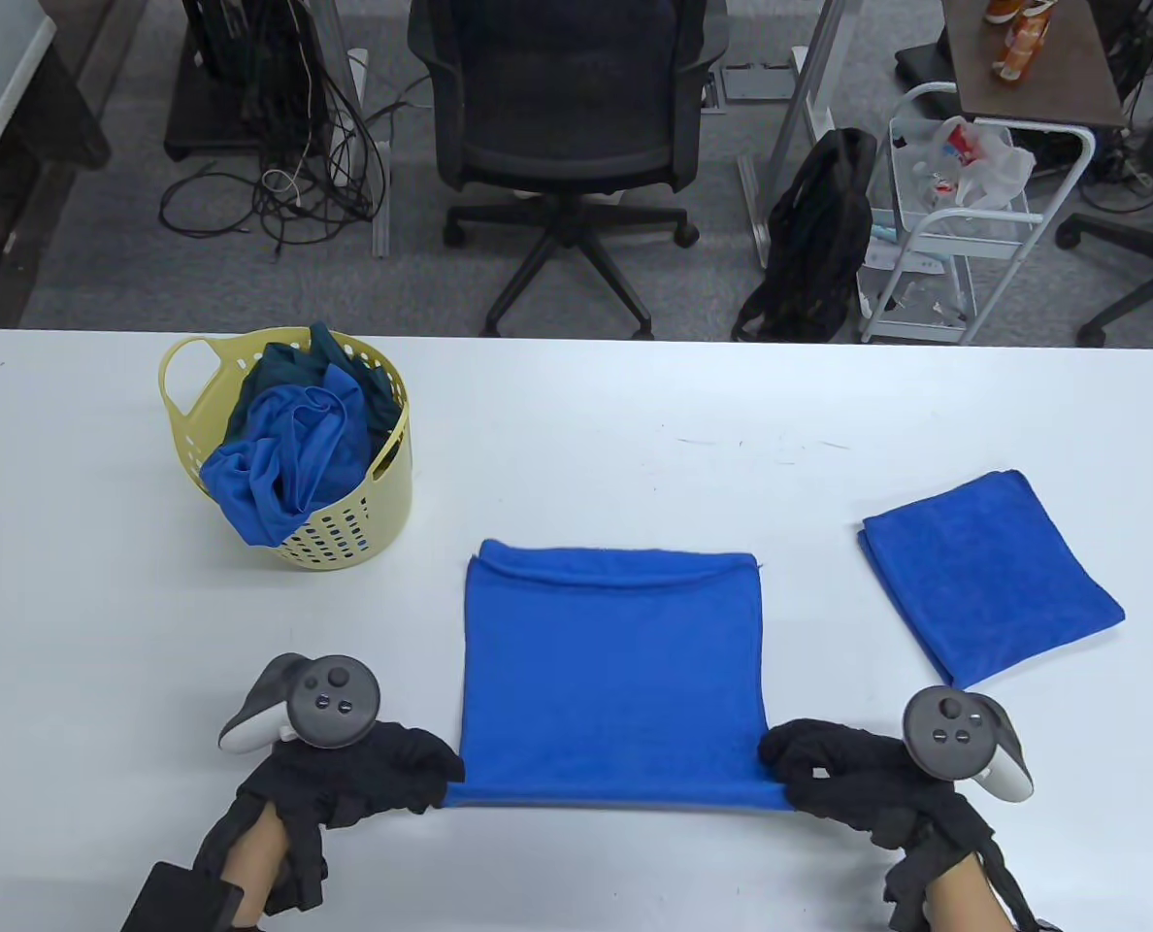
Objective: Fold and stack clothes and towels from laundry basket
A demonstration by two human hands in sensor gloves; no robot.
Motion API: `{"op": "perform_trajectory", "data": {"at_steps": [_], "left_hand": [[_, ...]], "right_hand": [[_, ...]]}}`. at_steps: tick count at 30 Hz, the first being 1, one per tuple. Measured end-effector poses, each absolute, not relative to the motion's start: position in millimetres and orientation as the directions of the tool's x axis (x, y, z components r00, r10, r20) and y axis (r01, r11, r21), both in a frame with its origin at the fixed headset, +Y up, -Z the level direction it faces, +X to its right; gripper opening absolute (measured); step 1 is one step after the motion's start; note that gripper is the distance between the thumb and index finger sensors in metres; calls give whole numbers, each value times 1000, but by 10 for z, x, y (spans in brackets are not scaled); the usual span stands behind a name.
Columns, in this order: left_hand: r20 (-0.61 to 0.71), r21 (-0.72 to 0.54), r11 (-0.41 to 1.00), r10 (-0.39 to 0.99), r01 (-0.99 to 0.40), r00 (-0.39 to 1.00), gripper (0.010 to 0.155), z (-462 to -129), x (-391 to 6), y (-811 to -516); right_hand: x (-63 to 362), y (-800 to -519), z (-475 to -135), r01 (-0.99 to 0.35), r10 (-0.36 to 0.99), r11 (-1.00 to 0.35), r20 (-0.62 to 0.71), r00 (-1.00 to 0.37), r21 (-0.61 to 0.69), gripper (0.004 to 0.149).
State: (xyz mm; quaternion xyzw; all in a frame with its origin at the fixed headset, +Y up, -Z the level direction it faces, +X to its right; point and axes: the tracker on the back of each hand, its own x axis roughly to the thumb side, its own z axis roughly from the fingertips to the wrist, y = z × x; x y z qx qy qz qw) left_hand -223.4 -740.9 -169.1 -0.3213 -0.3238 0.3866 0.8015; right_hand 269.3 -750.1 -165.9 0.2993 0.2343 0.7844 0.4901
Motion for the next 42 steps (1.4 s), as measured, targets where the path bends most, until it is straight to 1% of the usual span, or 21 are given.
{"op": "perform_trajectory", "data": {"at_steps": [1, 2, 4, 5, 6, 7, 11, 14, 17, 19, 21, 23, 26, 30, 31, 34, 36, 39, 40, 41, 42], "left_hand": [[274, -757, 484, 845, -440, 459, 47, -1672, -2239, -7338], [278, -734, 506, 833, -454, 479, 47, -1648, -2252, -7228], [312, -603, 672, 695, -431, 647, 47, -1640, -2262, -7079], [300, -486, 785, 563, -384, 770, 47, -1664, -2233, -7013], [286, -425, 833, 494, -354, 821, 47, -1689, -2193, -6986], [273, -385, 874, 413, -295, 869, 46, -1751, -2104, -6965], [229, -312, 946, 160, -84, 960, 46, -2080, -1806, -6953], [155, -337, 941, 36, 19, 987, 46, -2431, -1678, -7126], [93, -421, 905, -17, 55, 996, 46, -2692, -1652, -7407], [62, -434, 899, -26, 50, 998, 46, -2793, -1663, -7569], [49, -452, 891, -35, 53, 998, 46, -2846, -1676, -7679], [52, -404, 912, -54, 70, 997, 46, -2860, -1680, -7698], [56, -398, 912, -80, 95, 995, 48, -2862, -1686, -7733], [48, -318, 943, -82, 94, 995, 52, -2819, -1731, -7761], [58, -305, 948, -83, 96, 995, 53, -2794, -1764, -7758], [38, -303, 949, -81, 89, 996, 60, -2667, -1912, -7717], [32, -299, 953, -34, 42, 999, 66, -2535, -1997, -7651], [52, -225, 972, 82, -69, 995, 67, -2273, -2074, -7516], [63, -203, 975, 105, -90, 992, 67, -2172, -2091, -7461], [70, -190, 977, 114, -99, 991, 68, -2113, -2101, -7428], [80, -164, 980, 128, -113, 989, 67, -2025, -2120, -7383]], "right_hand": [[2704, -7466, -1655, -643, 916, -400, 252, -313, 653, 39], [2707, -7400, -1647, -658, 909, -416, 261, -326, 628, 39], [2673, -7309, -1660, -654, 841, -535, 262, -474, 534, 39], [2615, -7257, -1712, -596, 750, -647, 255, -611, 475, 39], [2573, -7230, -1750, -569, 700, -699, 250, -669, 433, 40], [2489, -7194, -1822, -517, 624, -767, 253, -739, 381, 40], [2179, -7105, -2174, -271, 360, -901, 231, -904, 339, 40], [1950, -7167, -2504, -95, 161, -941, 181, -970, 325, 40], [1776, -7390, -2762, 42, 12, -938, 153, -988, 345, 40], [1712, -7550, -2871, 100, -53, -927, 137, -989, 362, 40], [1691, -7670, -2941, 116, -76, -913, 115, -990, 391, 39], [1682, -7693, -2974, 124, -92, -936, 111, -990, 329, 39], [1703, -7701, -2993, 109, -80, -936, 97, -992, 336, 41], [1762, -7714, -2924, 95, -81, -954, 59, -995, 286, 53], [1816, -7700, -2886, 83, -79, -955, 27, -997, 285, 57], [1991, -7587, -2738, 59, -92, -971, -134, -987, 233, 56], [2050, -7497, -2649, 44, -83, -975, -175, -981, 217, 57], [1956, -7436, -2536, -263, 164, -894, -281, -946, 363, 69], [1851, -7452, -2503, -327, 204, -845, -310, -929, 424, 75], [1771, -7470, -2488, -309, 176, -830, -307, -935, 464, 81], [1642, -7516, -2481, -218, 68, -815, -285, -956, 536, 86]]}}
